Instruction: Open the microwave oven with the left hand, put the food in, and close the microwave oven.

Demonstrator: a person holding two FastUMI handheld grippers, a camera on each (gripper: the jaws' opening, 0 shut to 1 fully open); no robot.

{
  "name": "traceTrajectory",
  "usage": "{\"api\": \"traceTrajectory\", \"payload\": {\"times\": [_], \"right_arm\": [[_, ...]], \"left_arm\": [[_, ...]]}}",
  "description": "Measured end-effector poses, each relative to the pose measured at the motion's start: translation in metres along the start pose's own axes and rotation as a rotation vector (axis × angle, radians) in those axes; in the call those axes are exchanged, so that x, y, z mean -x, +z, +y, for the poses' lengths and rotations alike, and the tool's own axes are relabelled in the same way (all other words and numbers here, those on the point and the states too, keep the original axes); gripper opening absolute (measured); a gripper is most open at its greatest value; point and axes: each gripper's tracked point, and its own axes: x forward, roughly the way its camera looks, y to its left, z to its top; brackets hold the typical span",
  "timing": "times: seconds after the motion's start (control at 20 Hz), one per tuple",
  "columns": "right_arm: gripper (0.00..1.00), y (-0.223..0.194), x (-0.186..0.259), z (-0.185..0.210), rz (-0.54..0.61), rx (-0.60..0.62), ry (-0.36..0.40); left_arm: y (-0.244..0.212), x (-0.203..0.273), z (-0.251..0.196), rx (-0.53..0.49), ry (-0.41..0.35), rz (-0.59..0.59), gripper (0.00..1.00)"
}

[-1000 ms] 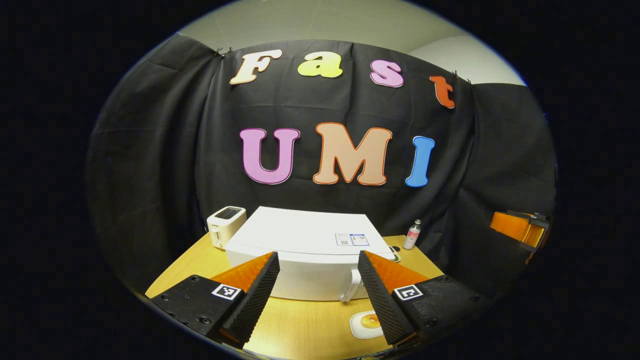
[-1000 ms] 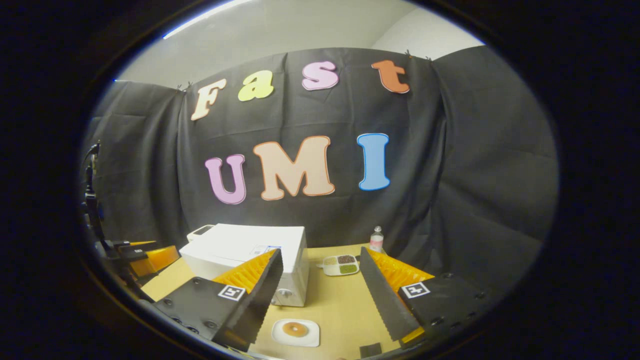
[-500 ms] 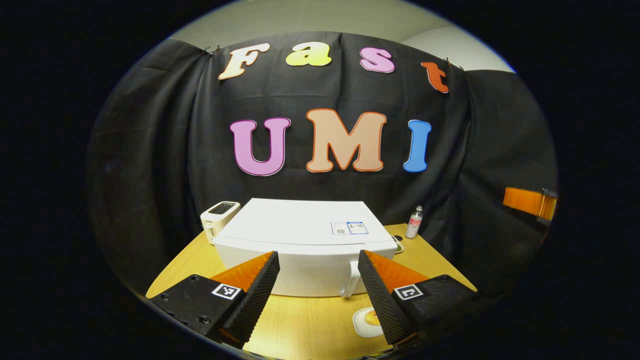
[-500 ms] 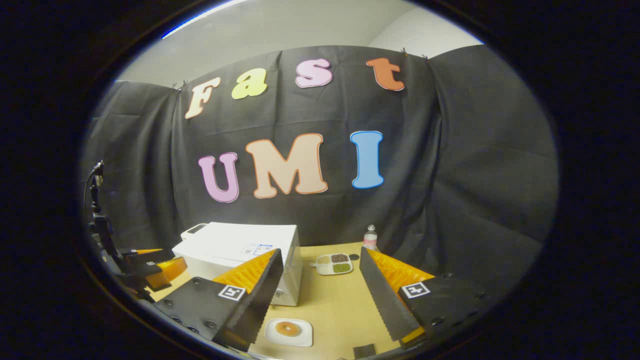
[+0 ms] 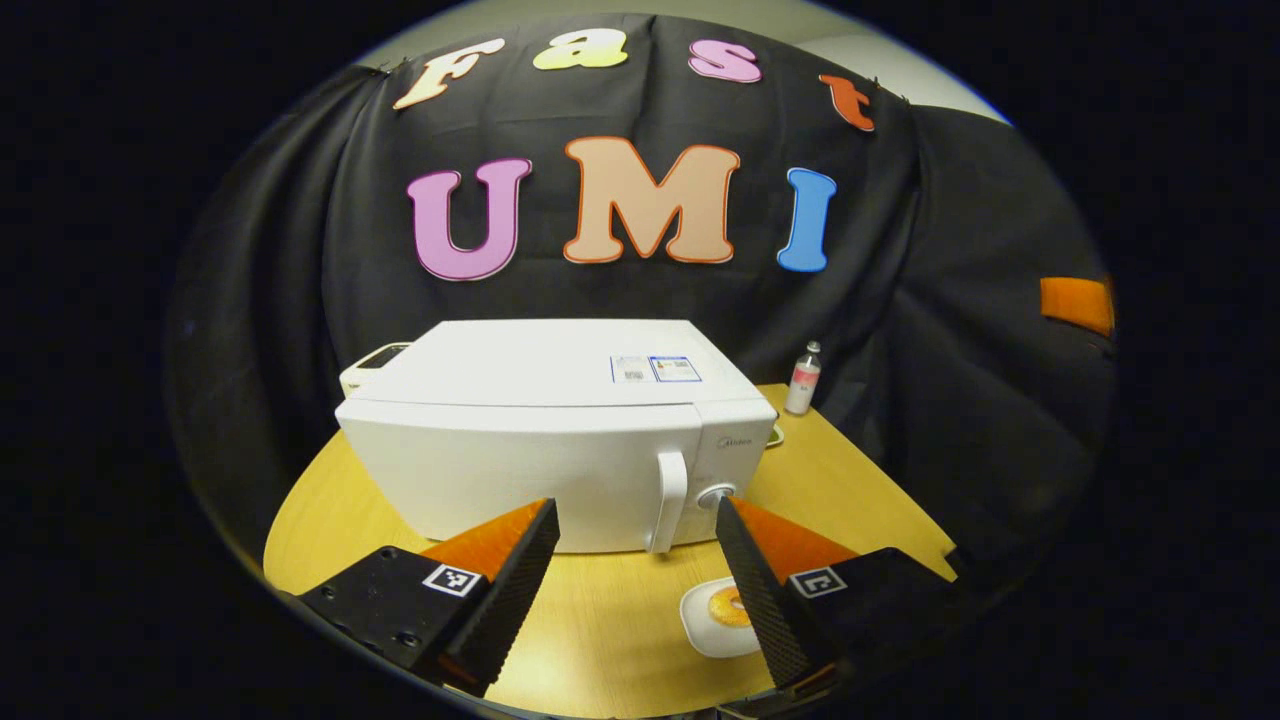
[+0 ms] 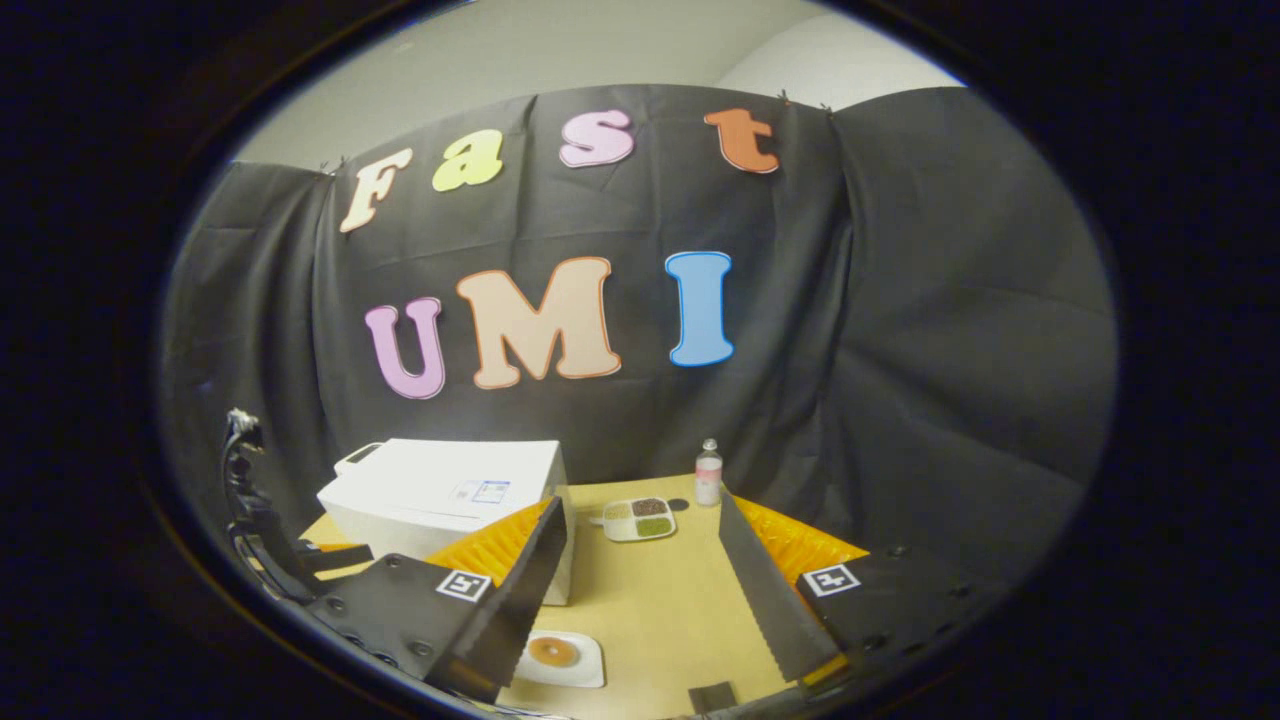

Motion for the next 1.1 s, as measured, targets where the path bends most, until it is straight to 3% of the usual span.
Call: {"api": "traceTrajectory", "payload": {"times": [0.1, 0.3, 0.35, 0.55, 0.9, 1.05, 1.1], "right_arm": [[0.96, -0.004, 0.0, -0.003, 0.008, -0.008, -0.01], [0.97, -0.013, 0.0, -0.006, 0.032, -0.03, -0.018], [0.92, -0.015, 0.0, -0.006, 0.039, -0.036, -0.017], [0.92, -0.022, 0.0, -0.005, 0.059, -0.043, -0.014], [0.92, -0.033, 0.001, -0.006, 0.089, -0.036, -0.012], [0.92, -0.036, 0.002, -0.008, 0.103, -0.035, -0.012], [0.97, -0.037, 0.002, -0.008, 0.104, -0.034, -0.011]], "left_arm": [[-0.011, -0.012, -0.004, -0.001, -0.01, 0.025, 0.96], [-0.045, -0.043, -0.01, 0.006, -0.027, 0.09, 0.96], [-0.054, -0.051, -0.011, 0.008, -0.03, 0.11, 0.96], [-0.078, -0.081, -0.013, -0.009, -0.039, 0.159, 0.93], [-0.088, -0.113, -0.016, -0.042, -0.029, 0.169, 0.75], [-0.089, -0.125, -0.015, -0.056, -0.018, 0.173, 0.62], [-0.088, -0.128, -0.015, -0.061, -0.015, 0.172, 0.53]]}}
